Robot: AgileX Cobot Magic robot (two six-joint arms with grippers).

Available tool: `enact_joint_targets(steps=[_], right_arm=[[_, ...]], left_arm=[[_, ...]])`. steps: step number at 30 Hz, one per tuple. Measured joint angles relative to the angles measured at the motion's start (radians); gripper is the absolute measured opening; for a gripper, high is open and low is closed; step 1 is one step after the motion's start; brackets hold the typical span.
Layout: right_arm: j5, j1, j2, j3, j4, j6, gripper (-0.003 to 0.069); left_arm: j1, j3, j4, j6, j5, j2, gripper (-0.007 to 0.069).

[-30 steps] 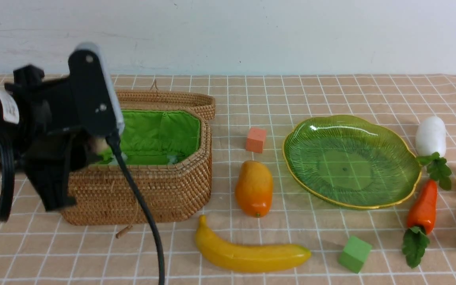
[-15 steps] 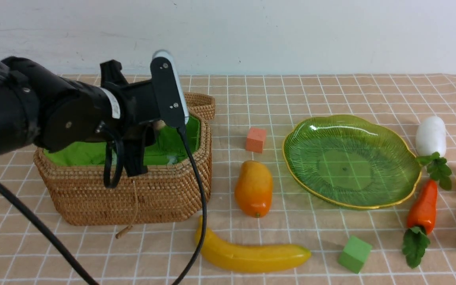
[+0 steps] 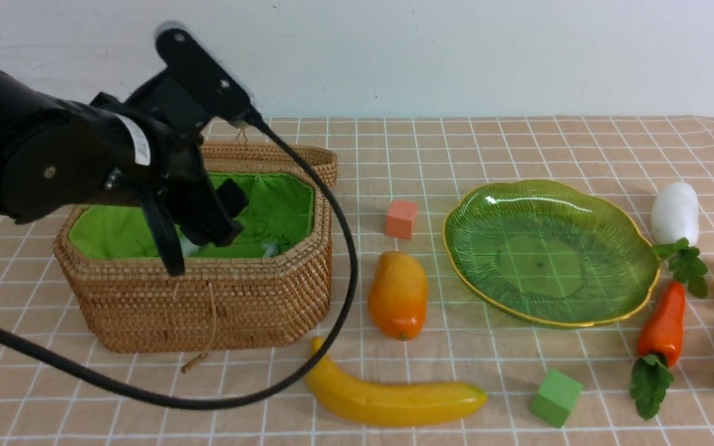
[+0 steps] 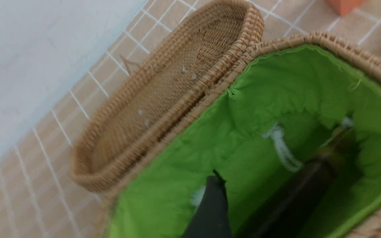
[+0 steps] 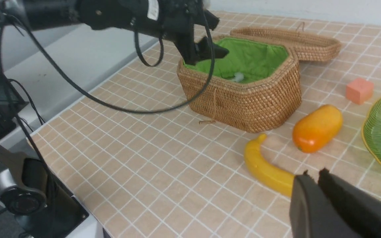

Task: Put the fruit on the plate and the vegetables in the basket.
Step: Use the left arm to grab a banana and put it into the right plate

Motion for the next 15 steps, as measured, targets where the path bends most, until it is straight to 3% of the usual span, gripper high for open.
enact_joint_targets(steps=[3, 5, 6, 8, 10, 12, 15], right_arm=[[0.008, 0.000, 0.000, 0.000, 0.007, 0.000, 0.0052], [0.009, 0.000, 0.000, 0.000, 0.037, 0.000, 0.0052], [0.009, 0.000, 0.000, 0.000, 0.043, 0.000, 0.0052], [0.022, 0.000, 0.000, 0.000, 0.065, 0.000, 0.0052], [0.060, 0.000, 0.000, -0.006, 0.074, 0.000, 0.0052], [0.141, 0.000, 0.000, -0.026, 0.071, 0.003, 0.0053], [0.216, 0.000, 0.000, -0.054, 0.056, 0.017, 0.0055]], left_arm=[[-0.086, -0.005, -0.101, -0.030, 0.102, -0.035, 0.0484], [-0.223, -0.017, -0.206, 0.038, 0.260, -0.024, 0.0271], [-0.244, -0.020, -0.219, 0.043, 0.284, -0.017, 0.0241], [-0.348, -0.053, -0.289, 0.085, 0.408, 0.046, 0.0106], [-0.406, -0.101, -0.301, 0.102, 0.478, 0.128, 0.0050], [-0.447, -0.169, -0.281, 0.124, 0.499, 0.215, 0.0042], [-0.460, -0.249, -0.238, 0.182, 0.486, 0.329, 0.0115]])
